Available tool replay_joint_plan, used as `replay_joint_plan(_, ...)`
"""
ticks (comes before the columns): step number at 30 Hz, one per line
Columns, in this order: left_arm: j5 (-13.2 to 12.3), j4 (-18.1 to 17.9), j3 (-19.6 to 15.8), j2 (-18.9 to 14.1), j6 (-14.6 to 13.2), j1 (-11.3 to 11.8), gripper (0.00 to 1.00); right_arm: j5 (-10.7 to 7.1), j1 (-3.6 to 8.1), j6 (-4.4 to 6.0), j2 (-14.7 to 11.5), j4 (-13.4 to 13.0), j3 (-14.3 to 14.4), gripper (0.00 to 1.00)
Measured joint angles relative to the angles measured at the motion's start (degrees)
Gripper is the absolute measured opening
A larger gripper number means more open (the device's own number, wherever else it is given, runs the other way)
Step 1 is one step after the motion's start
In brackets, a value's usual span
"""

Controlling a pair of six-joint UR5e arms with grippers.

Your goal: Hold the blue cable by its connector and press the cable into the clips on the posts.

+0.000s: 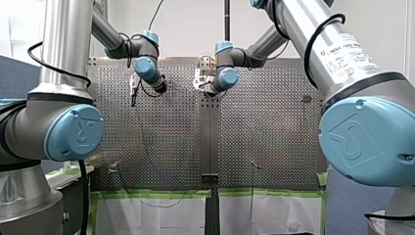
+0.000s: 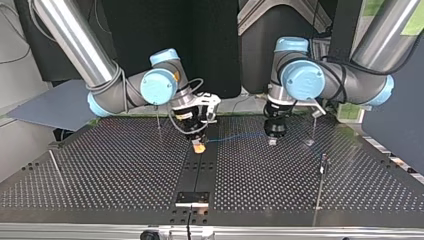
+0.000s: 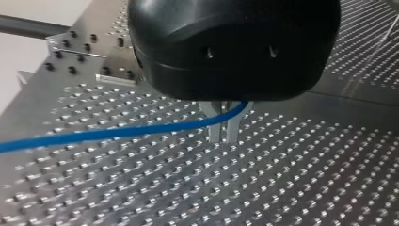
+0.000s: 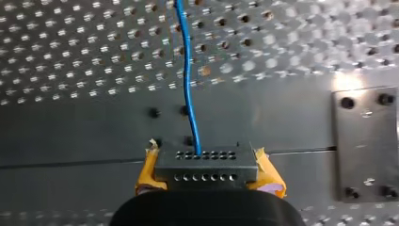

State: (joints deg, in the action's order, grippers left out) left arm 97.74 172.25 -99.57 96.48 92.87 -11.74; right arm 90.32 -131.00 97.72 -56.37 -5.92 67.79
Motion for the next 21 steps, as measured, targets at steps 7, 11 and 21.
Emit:
replay_joint_plan(7,0.6,-1.2,-1.2,0.9,0.4,-1.0,0.0,0.73,-0.39,-0.14,0.0,-2.1,3.5,0.0)
replay_joint_plan(11,1.1,-1.6,-1.9,2.6,0.1,-1.9,0.0,1.21,-0.49,0.18,0.0,-3.0,5.4,0.0)
replay_joint_plan(21,2.1,-6.0,-4.7,6.0,1.8,-3.3,0.0,3.3,-0.27,3.51,0.0,-7.9,10.7,0.0)
